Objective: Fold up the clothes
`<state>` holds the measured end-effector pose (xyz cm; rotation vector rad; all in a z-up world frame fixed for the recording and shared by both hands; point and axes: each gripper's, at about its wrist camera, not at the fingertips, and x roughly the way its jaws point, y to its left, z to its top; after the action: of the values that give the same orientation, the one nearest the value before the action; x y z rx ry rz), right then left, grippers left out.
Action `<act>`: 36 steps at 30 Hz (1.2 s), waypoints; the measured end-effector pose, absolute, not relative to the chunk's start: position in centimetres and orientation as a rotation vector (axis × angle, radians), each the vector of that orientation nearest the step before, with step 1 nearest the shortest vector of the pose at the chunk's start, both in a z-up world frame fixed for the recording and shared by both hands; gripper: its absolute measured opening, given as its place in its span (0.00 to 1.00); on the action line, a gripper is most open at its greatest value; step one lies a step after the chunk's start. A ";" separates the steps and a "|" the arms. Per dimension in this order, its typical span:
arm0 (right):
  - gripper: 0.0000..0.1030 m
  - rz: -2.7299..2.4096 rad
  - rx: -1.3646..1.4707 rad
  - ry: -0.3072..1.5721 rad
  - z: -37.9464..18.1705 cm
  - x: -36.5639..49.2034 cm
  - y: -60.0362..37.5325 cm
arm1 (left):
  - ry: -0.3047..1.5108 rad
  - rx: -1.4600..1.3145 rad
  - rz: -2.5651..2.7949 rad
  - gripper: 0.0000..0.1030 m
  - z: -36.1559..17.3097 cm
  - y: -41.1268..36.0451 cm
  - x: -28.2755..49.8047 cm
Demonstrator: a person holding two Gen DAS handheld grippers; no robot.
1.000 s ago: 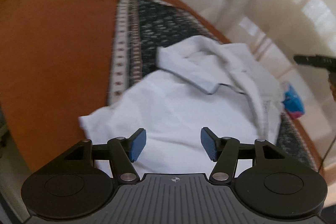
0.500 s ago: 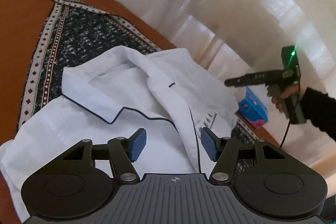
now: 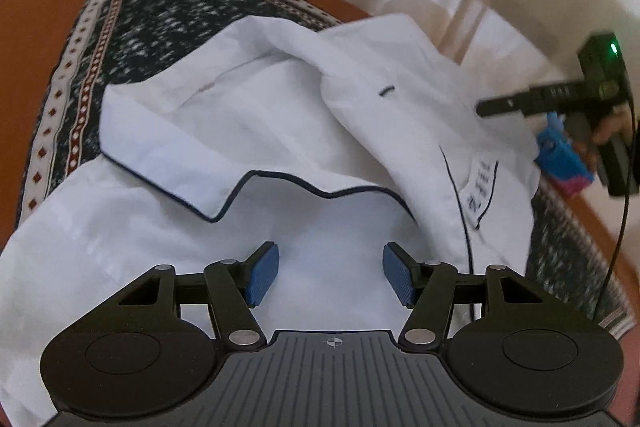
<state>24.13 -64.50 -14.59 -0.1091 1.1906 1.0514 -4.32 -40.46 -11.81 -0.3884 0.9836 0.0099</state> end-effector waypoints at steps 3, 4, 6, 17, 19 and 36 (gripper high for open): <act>0.62 1.049 -0.082 1.180 -15.0 24.2 -64.4 | 0.974 -0.379 -0.005 0.79 -12.1 -40.7 -4.3; 0.48 1.052 -0.071 1.179 -15.0 24.3 -64.4 | 0.984 -0.386 0.002 0.80 -11.8 -40.7 -4.2; 0.08 1.066 -0.046 1.180 -14.5 24.5 -64.3 | 1.004 -0.402 0.016 0.78 -11.3 -40.8 -3.9; 0.45 1.059 -0.053 1.177 -13.5 23.4 -62.9 | 1.009 -0.505 -0.008 0.79 -12.3 -40.6 -4.2; 0.61 1.043 -0.070 1.184 -14.1 23.2 -62.4 | 1.006 -0.499 -0.007 0.79 -12.1 -40.6 -4.3; 0.06 1.037 -0.115 1.081 -8.2 20.2 -61.4 | 0.987 -0.494 -0.035 0.82 -12.7 -40.3 -4.1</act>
<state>20.15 -61.39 -8.20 -0.1153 1.0809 1.0365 -4.15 -40.29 -12.70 -0.4942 0.9870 -0.0354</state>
